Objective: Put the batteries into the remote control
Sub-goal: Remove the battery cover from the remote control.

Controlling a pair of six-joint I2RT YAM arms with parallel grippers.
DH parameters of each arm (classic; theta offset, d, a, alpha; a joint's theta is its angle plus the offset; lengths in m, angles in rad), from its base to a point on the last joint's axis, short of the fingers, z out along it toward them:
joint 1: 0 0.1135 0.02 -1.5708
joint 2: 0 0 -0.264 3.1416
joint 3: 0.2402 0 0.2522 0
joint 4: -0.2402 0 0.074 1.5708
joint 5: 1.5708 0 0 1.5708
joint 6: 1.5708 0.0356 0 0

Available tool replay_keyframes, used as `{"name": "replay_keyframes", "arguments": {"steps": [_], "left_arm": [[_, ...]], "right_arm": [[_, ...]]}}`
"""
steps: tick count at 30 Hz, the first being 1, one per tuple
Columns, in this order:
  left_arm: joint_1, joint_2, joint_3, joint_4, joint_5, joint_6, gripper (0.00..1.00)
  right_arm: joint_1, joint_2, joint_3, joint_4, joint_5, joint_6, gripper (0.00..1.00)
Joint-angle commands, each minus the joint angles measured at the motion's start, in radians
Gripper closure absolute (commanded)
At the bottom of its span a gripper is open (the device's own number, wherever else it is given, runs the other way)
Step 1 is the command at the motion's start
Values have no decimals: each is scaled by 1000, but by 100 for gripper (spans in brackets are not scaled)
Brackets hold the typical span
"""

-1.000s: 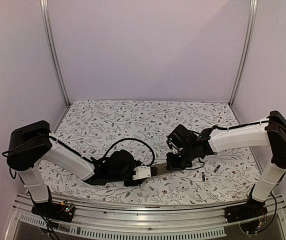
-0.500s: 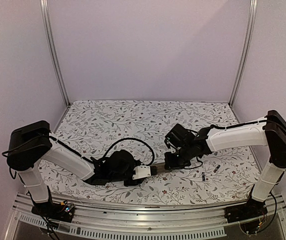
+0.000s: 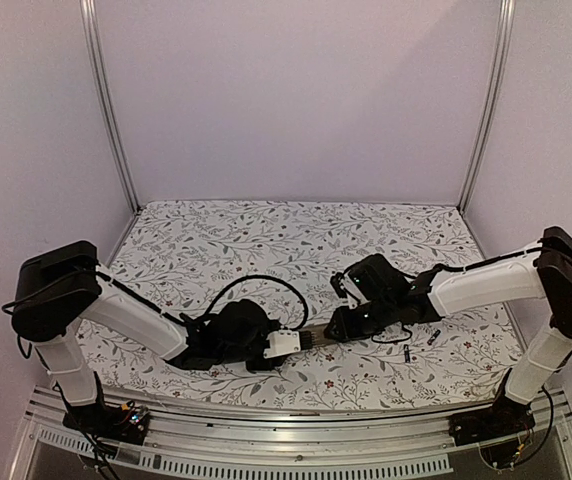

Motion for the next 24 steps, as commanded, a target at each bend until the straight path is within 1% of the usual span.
{"name": "replay_keyframes", "arguments": {"steps": [1, 7, 14, 16, 20, 24], "left_arm": [[-27, 6, -8, -45, 95, 28, 100], [-27, 10, -5, -47, 90, 21, 100], [-25, 15, 0, -52, 86, 13, 100], [-26, 15, 0, -52, 85, 13, 100], [-26, 14, 0, -52, 85, 13, 100], [-26, 15, 0, -52, 83, 12, 100]], "right_arm": [[18, -56, -30, 236, -173, -55, 76], [19, -161, -70, 330, -270, -113, 76], [19, -261, -88, 321, -276, -128, 76], [18, -271, -95, 297, -264, -119, 75], [15, -302, -113, 224, -192, -101, 75], [-20, -320, -100, 47, -79, -81, 72]]}}
